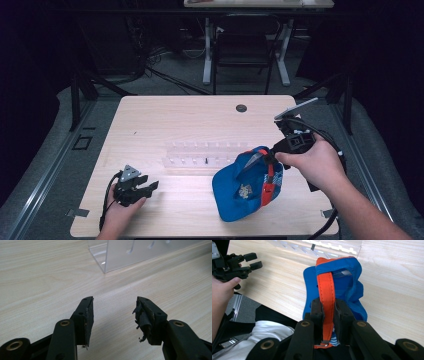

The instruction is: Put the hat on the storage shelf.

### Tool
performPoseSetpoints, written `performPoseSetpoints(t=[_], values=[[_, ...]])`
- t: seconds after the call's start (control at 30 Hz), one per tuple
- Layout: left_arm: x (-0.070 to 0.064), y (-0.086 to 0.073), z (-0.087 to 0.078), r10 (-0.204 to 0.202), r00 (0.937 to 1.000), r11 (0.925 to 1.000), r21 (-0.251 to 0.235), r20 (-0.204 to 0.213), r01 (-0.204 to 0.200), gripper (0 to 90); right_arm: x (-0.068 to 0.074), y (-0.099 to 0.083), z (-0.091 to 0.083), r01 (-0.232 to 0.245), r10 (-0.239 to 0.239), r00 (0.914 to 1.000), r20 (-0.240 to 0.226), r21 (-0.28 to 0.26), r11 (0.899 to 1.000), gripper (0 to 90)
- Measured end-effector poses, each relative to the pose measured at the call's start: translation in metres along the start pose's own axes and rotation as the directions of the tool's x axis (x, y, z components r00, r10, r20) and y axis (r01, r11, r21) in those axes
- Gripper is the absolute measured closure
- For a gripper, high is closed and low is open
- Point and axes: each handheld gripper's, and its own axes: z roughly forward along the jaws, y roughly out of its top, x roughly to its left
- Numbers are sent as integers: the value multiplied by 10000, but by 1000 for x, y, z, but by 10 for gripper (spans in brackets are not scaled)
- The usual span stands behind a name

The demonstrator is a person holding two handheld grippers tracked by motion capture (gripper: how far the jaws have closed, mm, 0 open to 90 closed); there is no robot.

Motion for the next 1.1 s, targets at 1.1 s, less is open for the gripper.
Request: performPoseSetpoints(t=[1.1], values=[[-1,0,2,-32,10000,10000,-85,-66,31,491,-25,10,-15,-1918,1566,8946,-4184,-431,9805,788]])
